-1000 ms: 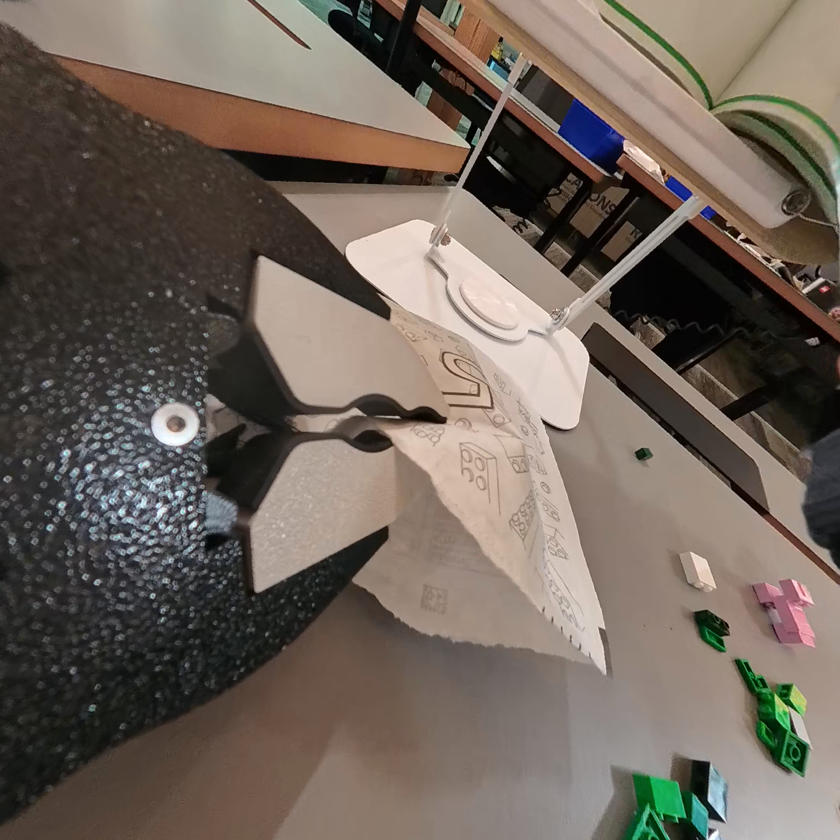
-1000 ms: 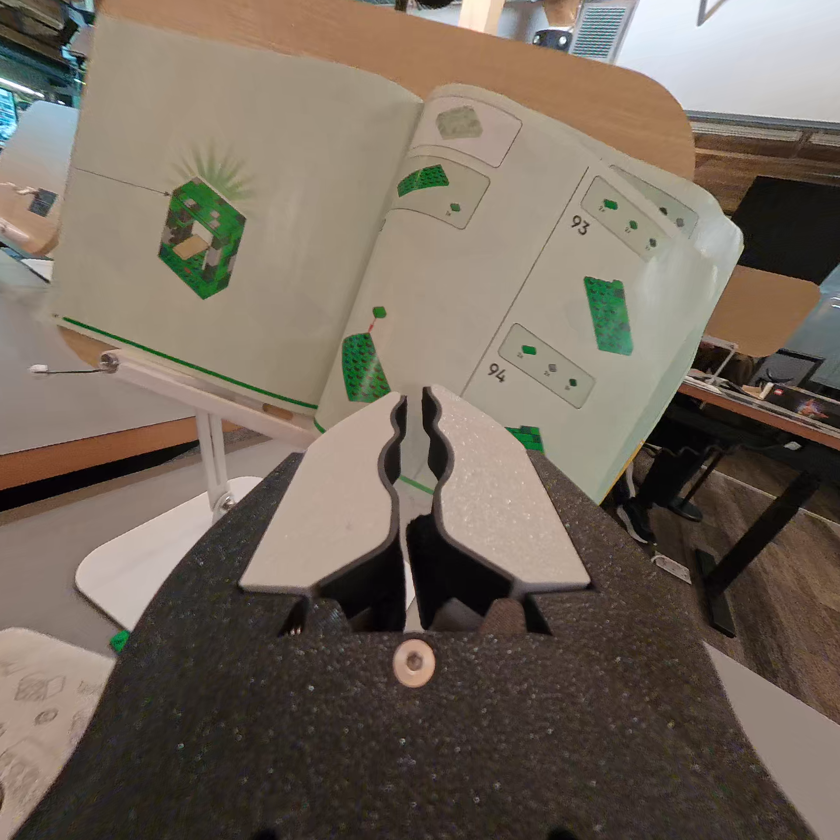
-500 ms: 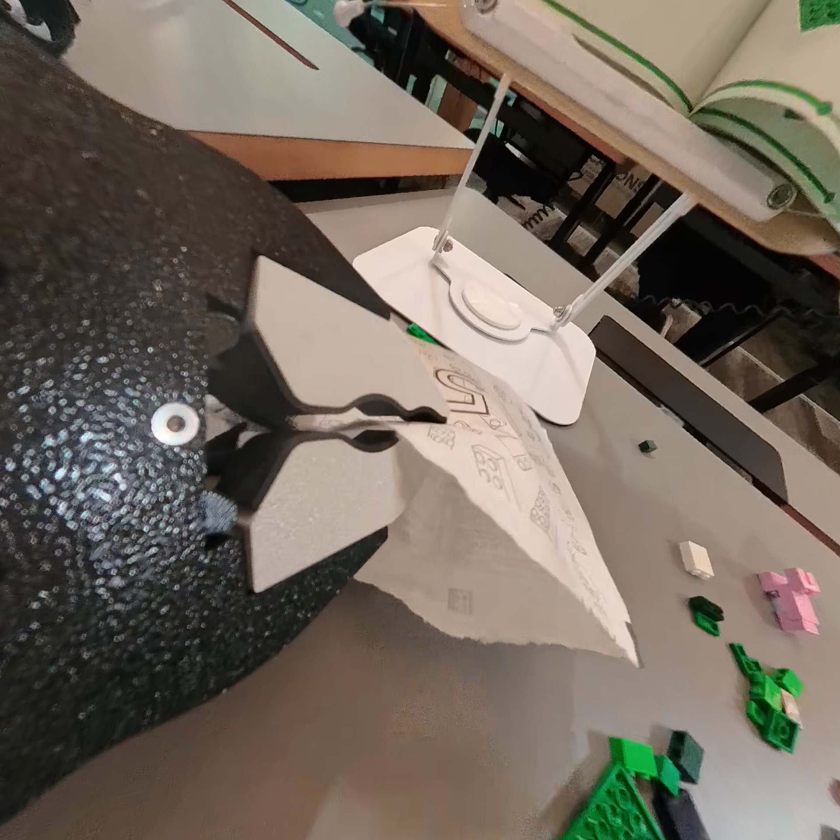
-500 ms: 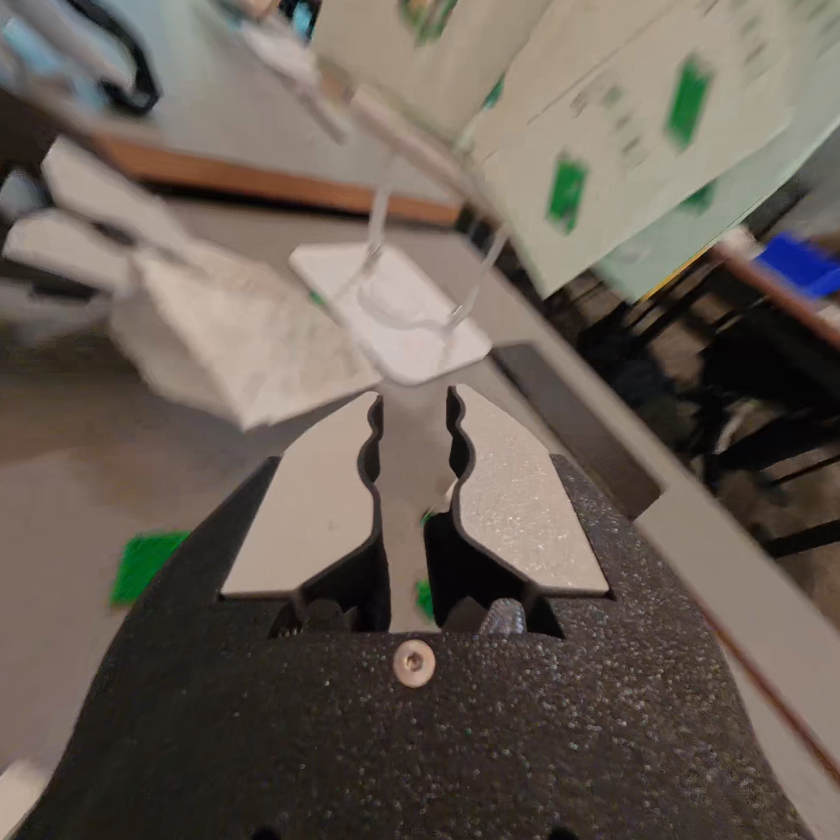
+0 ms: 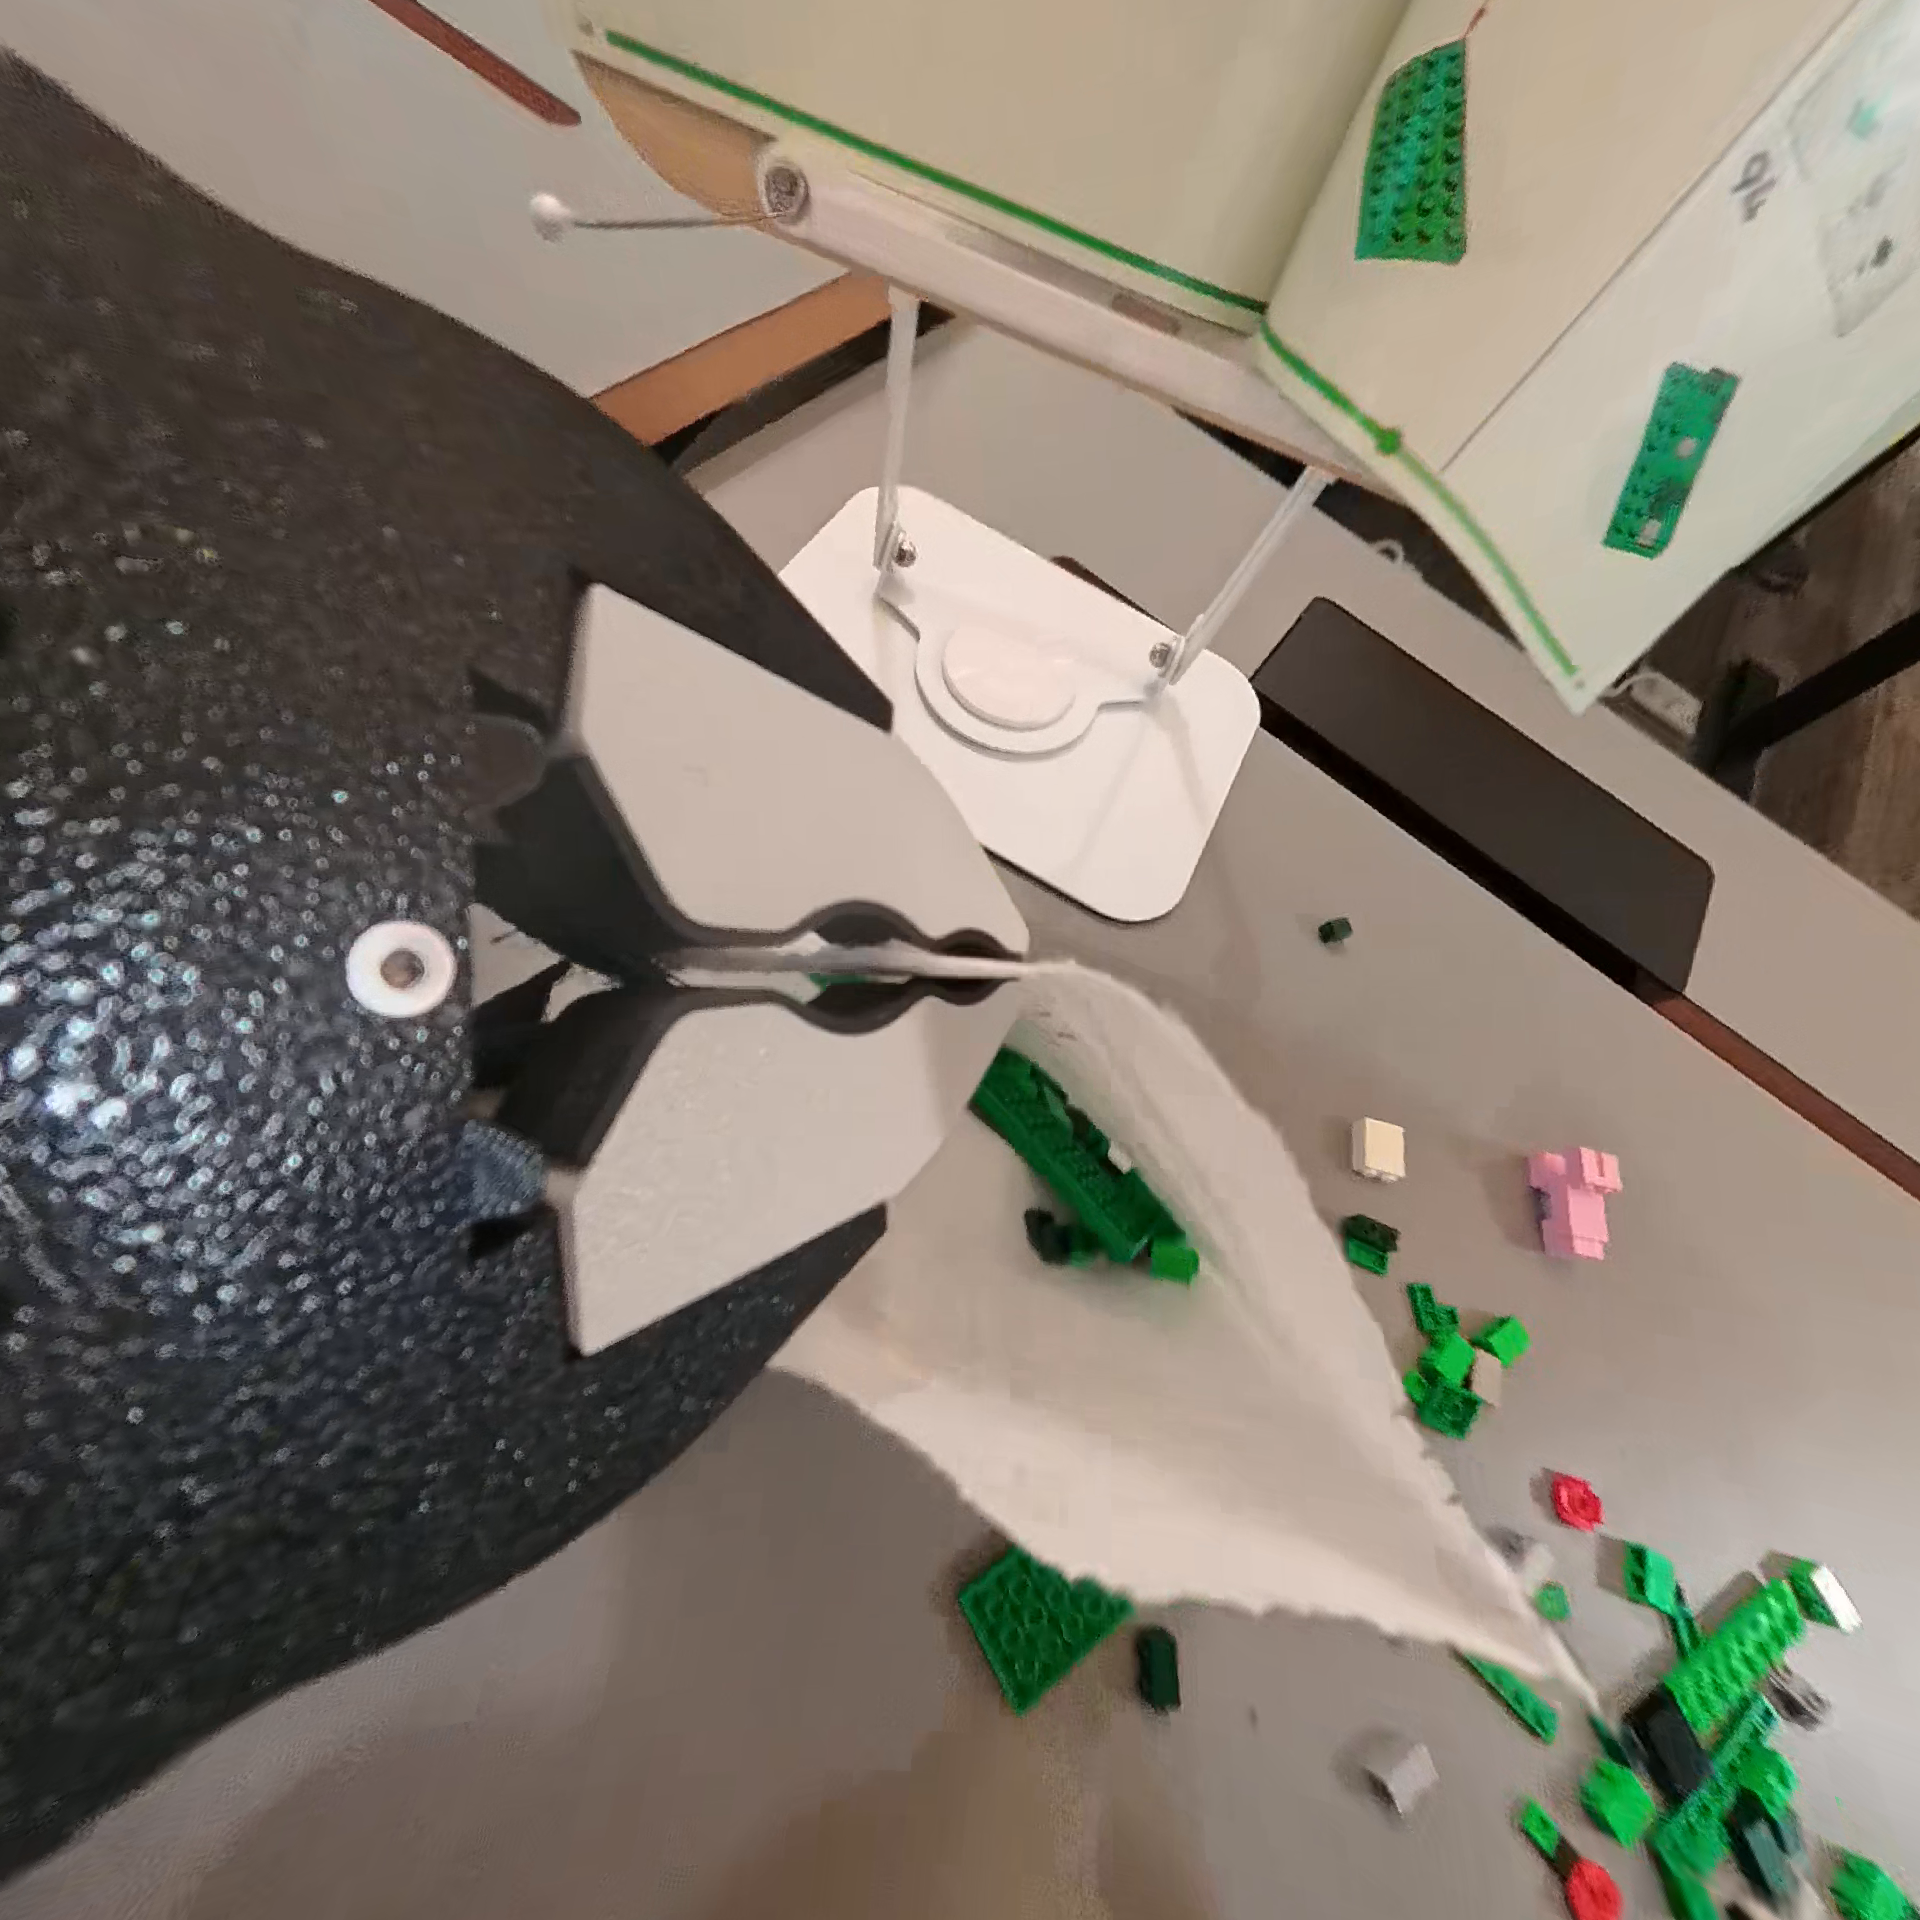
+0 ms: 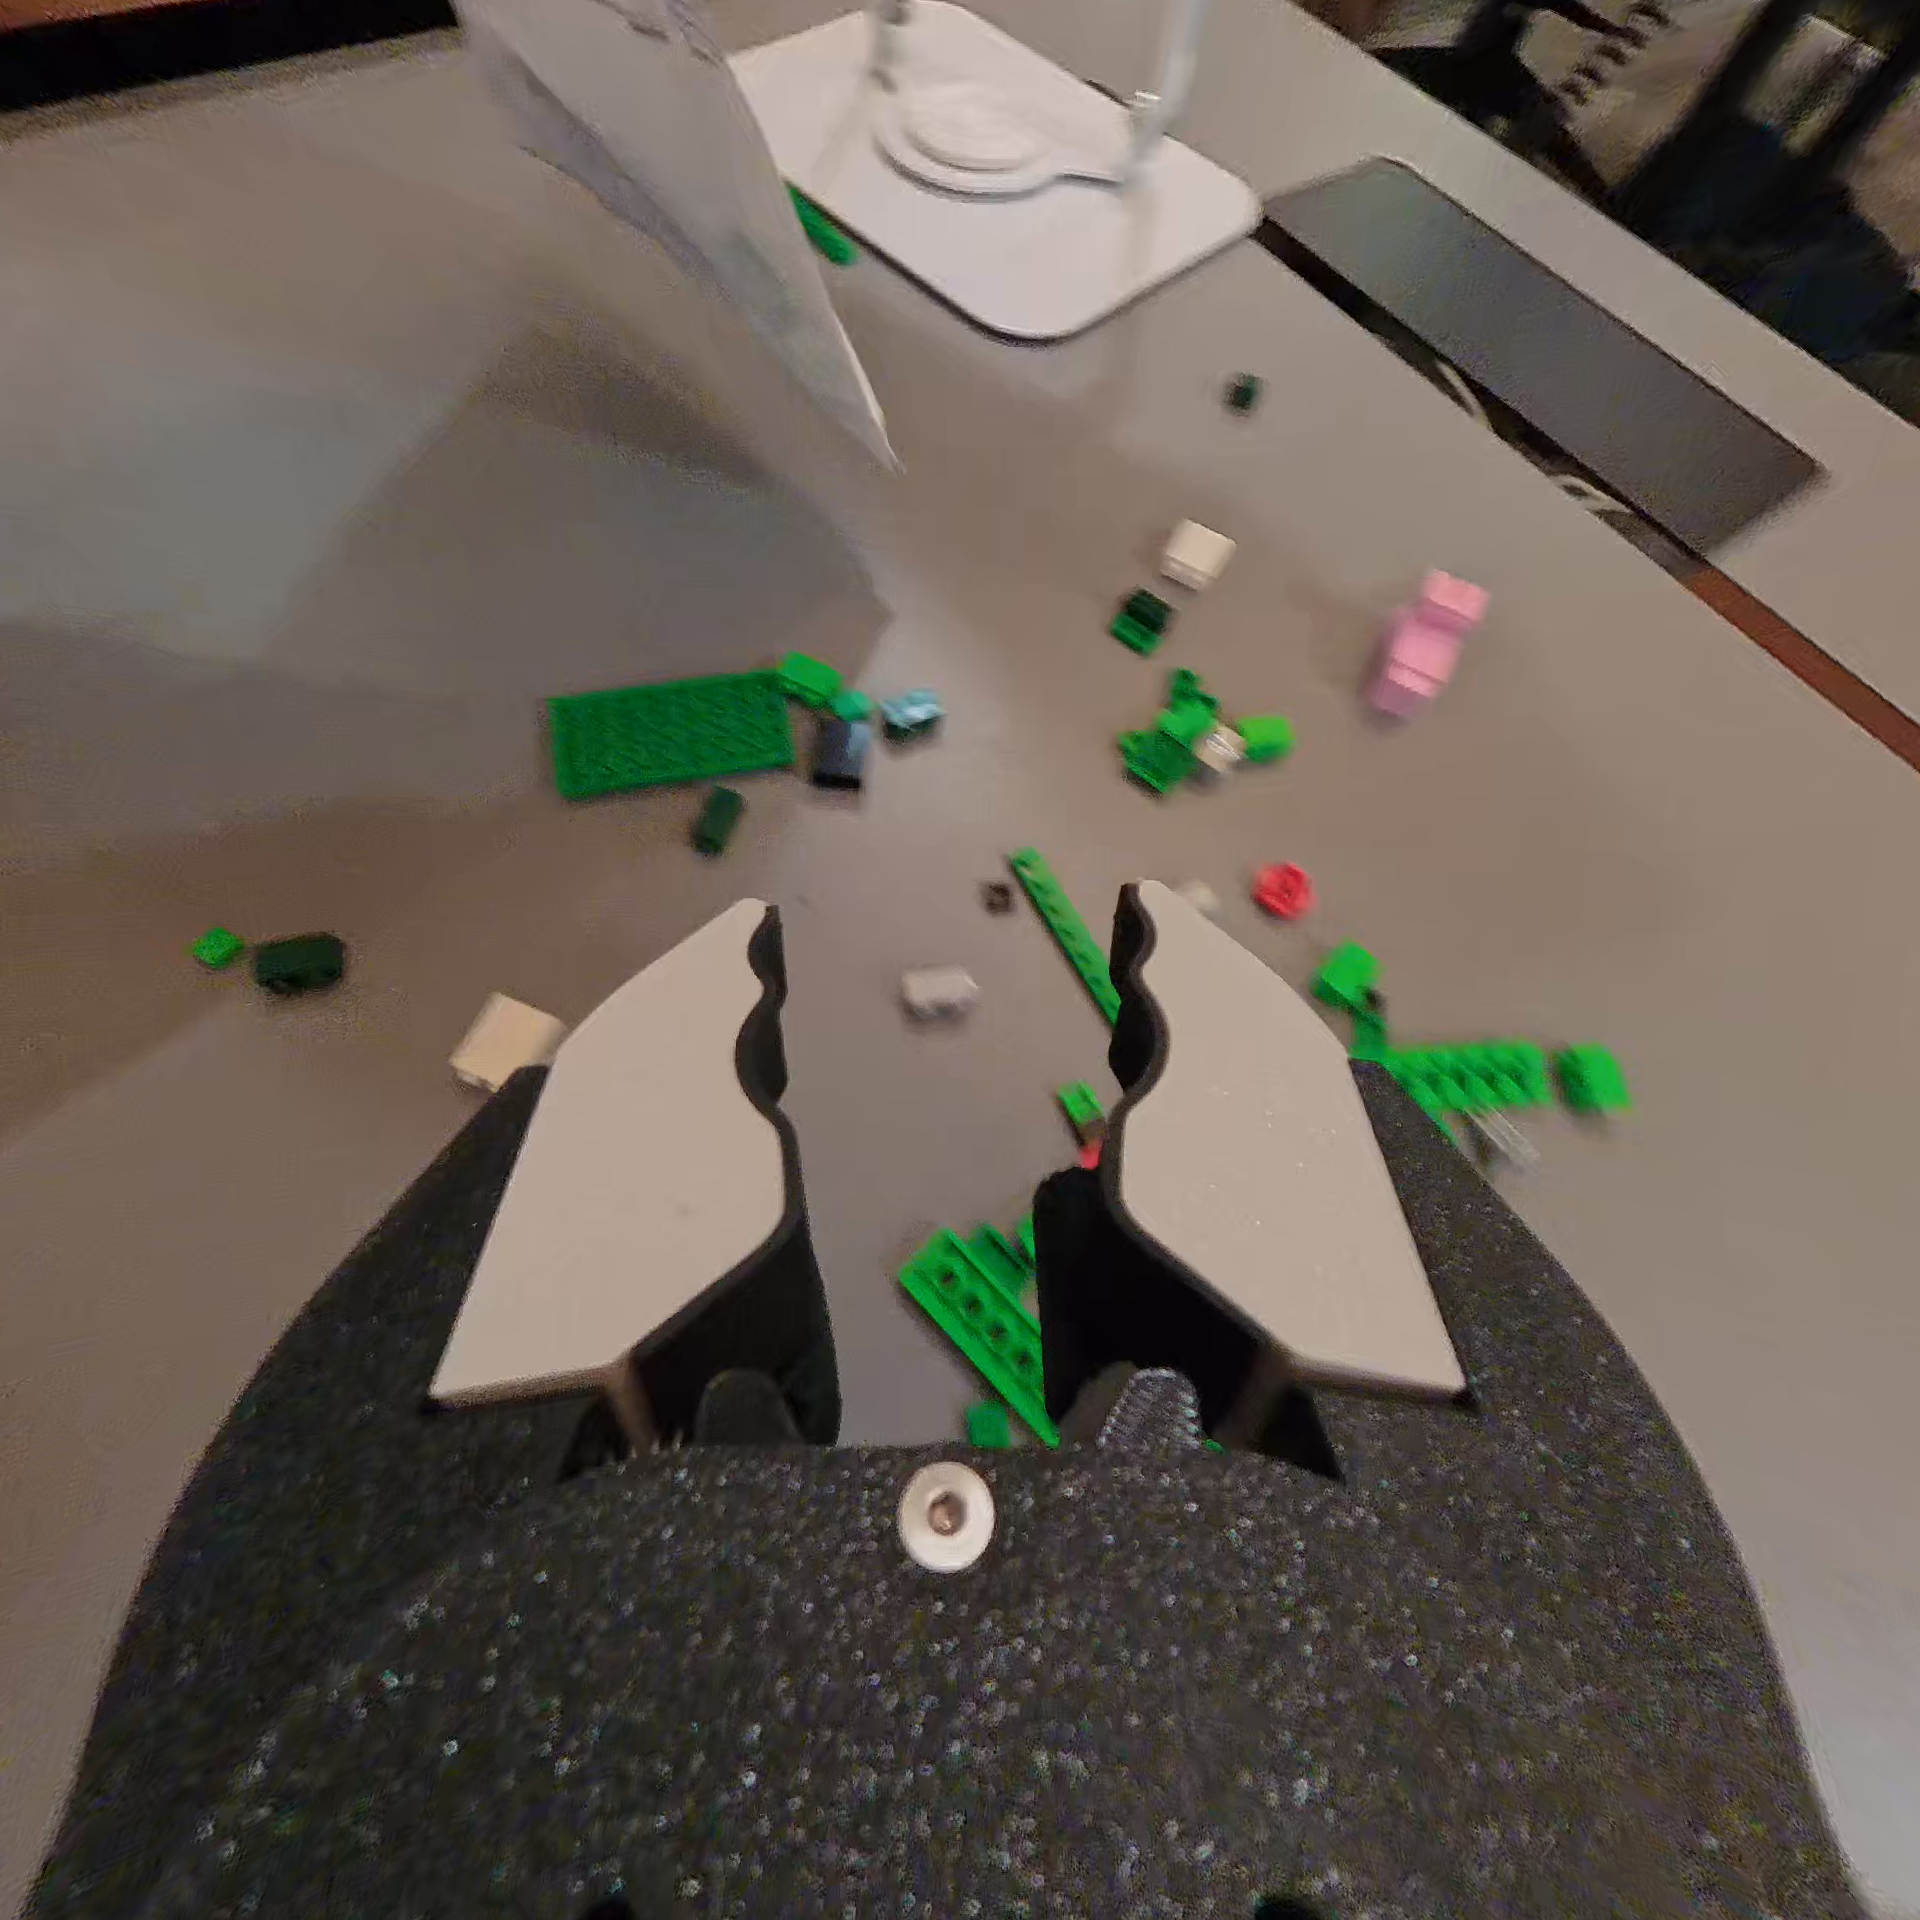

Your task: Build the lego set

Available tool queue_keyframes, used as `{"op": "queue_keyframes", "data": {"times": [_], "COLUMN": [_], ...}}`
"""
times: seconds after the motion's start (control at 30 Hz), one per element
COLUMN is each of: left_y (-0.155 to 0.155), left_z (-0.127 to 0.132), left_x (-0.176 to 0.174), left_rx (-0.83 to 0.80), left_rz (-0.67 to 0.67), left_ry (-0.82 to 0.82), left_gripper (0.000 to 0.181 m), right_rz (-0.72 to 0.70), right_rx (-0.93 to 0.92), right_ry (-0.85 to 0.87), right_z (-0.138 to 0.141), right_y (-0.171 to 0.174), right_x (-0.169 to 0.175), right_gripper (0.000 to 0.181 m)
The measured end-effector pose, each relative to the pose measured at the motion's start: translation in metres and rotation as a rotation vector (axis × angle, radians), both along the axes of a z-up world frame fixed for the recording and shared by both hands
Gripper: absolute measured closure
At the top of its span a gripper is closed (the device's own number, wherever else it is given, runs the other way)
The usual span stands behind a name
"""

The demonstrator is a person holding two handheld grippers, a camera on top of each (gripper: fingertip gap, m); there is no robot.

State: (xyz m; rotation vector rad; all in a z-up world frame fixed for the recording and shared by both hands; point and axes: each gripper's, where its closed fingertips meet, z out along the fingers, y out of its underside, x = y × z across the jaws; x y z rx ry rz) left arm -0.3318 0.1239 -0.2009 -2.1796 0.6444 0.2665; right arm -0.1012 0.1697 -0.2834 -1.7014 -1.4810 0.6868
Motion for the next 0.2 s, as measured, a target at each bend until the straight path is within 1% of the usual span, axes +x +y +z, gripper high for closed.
{"op": "queue_keyframes", "data": {"times": [0.03, 0.1, 0.2], "left_y": [0.002, 0.005, 0.006], "left_z": [0.005, 0.016, 0.026], "left_x": [0.002, 0.005, 0.008], "left_rx": [-0.011, -0.002, 0.007], "left_rz": [-0.004, -0.007, -0.009], "left_ry": [-0.014, -0.031, -0.065], "left_gripper": [0.181, 0.181, 0.181], "right_rz": [-0.041, -0.129, -0.267], "right_rx": [0.001, 0.011, 0.053], "right_ry": [-0.001, 0.002, -0.017], "right_z": [0.003, 0.011, 0.021], "right_y": [0.009, 0.024, 0.041], "right_x": [0.014, 0.045, 0.096], "right_gripper": [0.119, 0.119, 0.12]}}
